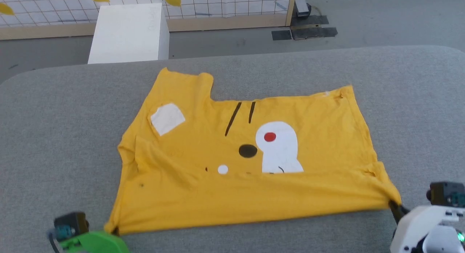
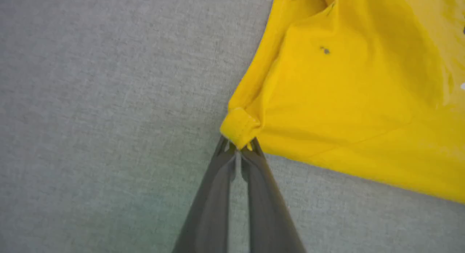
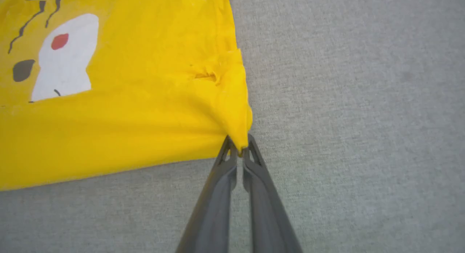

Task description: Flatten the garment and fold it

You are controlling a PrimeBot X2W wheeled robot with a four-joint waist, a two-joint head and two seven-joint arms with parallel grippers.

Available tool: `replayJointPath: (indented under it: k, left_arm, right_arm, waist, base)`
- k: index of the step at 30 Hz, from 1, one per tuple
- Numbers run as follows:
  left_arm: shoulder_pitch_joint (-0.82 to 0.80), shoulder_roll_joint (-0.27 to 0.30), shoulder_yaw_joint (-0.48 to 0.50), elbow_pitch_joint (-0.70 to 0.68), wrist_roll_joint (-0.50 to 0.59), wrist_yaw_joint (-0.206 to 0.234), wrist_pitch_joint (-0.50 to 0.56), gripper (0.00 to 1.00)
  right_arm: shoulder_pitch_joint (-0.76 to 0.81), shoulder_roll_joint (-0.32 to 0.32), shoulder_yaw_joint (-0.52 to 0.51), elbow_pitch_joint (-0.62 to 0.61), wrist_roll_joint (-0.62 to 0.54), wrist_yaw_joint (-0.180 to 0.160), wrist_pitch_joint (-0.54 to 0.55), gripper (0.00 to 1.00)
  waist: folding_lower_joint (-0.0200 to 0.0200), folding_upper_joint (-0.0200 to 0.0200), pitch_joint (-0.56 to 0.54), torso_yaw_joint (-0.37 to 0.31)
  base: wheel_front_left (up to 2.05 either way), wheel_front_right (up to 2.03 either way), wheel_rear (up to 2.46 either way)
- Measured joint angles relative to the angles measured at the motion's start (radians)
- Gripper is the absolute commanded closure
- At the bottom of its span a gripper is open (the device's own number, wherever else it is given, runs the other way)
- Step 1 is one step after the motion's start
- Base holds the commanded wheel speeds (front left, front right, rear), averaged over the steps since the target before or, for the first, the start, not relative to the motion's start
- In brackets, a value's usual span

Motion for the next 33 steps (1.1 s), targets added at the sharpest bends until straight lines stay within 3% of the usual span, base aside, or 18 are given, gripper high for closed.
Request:
replayJointPath:
  k: [5,11,12,13,14,15,19,22,23,26,33]
  left_arm:
    - [0.062,0.001,-0.014,-0.037,-0.018,0.014,0.049,1.00]
    - [0.053,-0.010,-0.021,-0.001,-0.026,-0.005,0.019,1.00]
    - [0.051,-0.015,-0.019,0.006,-0.026,-0.005,0.007,0.65]
    - [0.050,-0.022,-0.016,0.013,-0.027,-0.005,-0.004,0.21]
    - [0.050,-0.029,-0.014,0.016,-0.029,-0.006,-0.010,0.00]
    - [0.049,-0.034,-0.012,0.017,-0.035,-0.011,-0.014,0.00]
    - [0.049,-0.034,-0.003,0.001,-0.034,-0.030,-0.049,0.00]
    - [0.040,-0.023,0.022,-0.036,-0.005,-0.048,-0.142,0.00]
    - [-0.009,0.005,0.020,-0.050,0.053,-0.086,-0.227,0.00]
    - [-0.087,0.036,0.013,-0.038,0.120,-0.125,-0.307,0.00]
    - [-0.369,0.084,-0.054,0.068,0.212,-0.259,-0.362,0.00]
  right_arm:
    - [0.027,-0.001,-0.013,0.038,0.000,0.000,0.008,1.00]
    - [0.014,-0.002,-0.010,0.125,0.001,0.000,-0.019,1.00]
    - [0.013,-0.003,-0.010,0.129,0.000,0.000,-0.026,1.00]
    - [0.012,-0.003,-0.010,0.132,-0.002,0.000,-0.043,0.73]
    - [0.012,-0.003,-0.007,0.139,-0.003,0.000,-0.060,0.45]
    - [0.012,-0.003,-0.006,0.144,-0.003,0.000,-0.077,0.01]
    - [0.017,-0.002,-0.008,0.137,-0.006,0.000,-0.146,0.00]
    - [0.027,-0.002,-0.006,0.093,-0.024,-0.001,-0.239,0.00]
    - [0.027,-0.003,0.021,0.041,-0.046,-0.001,-0.345,0.00]
    - [0.024,-0.002,0.063,-0.012,-0.089,-0.001,-0.466,0.00]
    - [-0.045,-0.032,0.154,-0.080,-0.128,-0.001,-0.645,0.00]
  waist:
    - [0.0000,0.0000,0.012,0.001]
    - [0.0000,0.0000,0.024,0.010]
    - [0.0000,0.0000,0.024,0.011]
    - [0.0000,0.0000,0.023,0.012]
    - [0.0000,0.0000,0.021,0.012]
    - [0.0000,0.0000,0.019,0.012]
    - [0.0000,0.0000,0.006,0.013]
    - [0.0000,0.0000,-0.003,0.012]
    - [-0.0001,0.0000,-0.002,0.007]
    - [0.0000,0.0000,0.007,0.001]
    - [-0.0001,0.0000,0.060,-0.015]
  base:
    - [0.00,0.00,0.00]
    - [0.00,0.00,0.00]
    - [0.00,0.00,0.00]
    - [0.00,0.00,0.00]
    - [0.00,0.00,0.00]
    - [0.00,0.00,0.00]
    - [0.00,0.00,0.00]
    - [0.00,0.00,0.00]
    - [0.00,0.00,0.00]
    - [0.00,0.00,0.00]
    - [0.00,0.00,0.00]
